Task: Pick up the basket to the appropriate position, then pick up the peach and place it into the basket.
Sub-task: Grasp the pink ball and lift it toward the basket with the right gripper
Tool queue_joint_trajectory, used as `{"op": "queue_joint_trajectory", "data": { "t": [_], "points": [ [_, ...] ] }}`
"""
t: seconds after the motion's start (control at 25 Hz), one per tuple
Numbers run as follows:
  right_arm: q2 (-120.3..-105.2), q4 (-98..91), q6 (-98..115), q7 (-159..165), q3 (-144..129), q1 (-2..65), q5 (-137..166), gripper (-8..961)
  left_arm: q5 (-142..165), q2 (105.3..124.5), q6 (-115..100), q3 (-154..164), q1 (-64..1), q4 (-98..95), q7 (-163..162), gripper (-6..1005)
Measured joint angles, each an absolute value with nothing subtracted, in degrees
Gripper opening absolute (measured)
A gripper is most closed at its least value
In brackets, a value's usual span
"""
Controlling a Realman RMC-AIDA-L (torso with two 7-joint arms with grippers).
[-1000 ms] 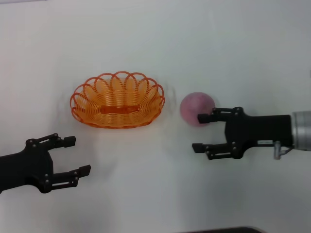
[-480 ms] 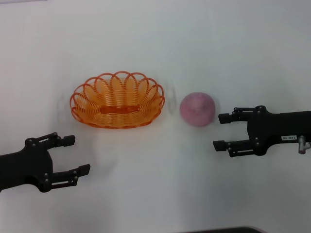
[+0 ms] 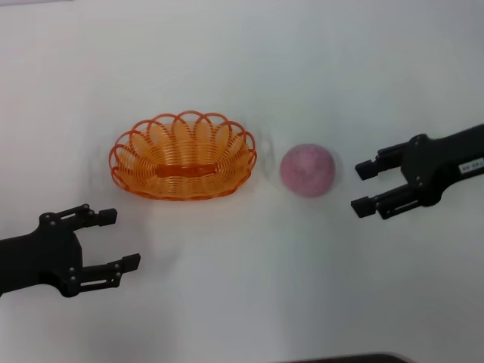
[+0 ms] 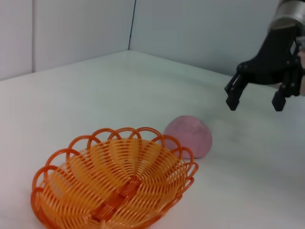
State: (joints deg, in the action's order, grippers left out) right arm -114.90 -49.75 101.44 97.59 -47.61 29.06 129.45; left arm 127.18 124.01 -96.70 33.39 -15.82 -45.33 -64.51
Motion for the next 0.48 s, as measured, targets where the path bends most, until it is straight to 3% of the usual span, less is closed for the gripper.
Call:
{"op": "queue_joint_trajectory", "data": {
  "t": [0.32, 0.48],
  "points": [
    [-115.53, -54.06, 103.86, 101.74, -47.06, 36.51, 141.96, 840, 127.18, 123.92, -96.30, 33.58, -15.92, -45.22, -64.51, 828],
    [-116.82, -56.79, 104.92, 102.87, -47.31, 40.67, 148.44, 840, 127.21, 123.92, -96.24, 33.65, -16.02, -45.13, -64.50, 827]
  ]
}}
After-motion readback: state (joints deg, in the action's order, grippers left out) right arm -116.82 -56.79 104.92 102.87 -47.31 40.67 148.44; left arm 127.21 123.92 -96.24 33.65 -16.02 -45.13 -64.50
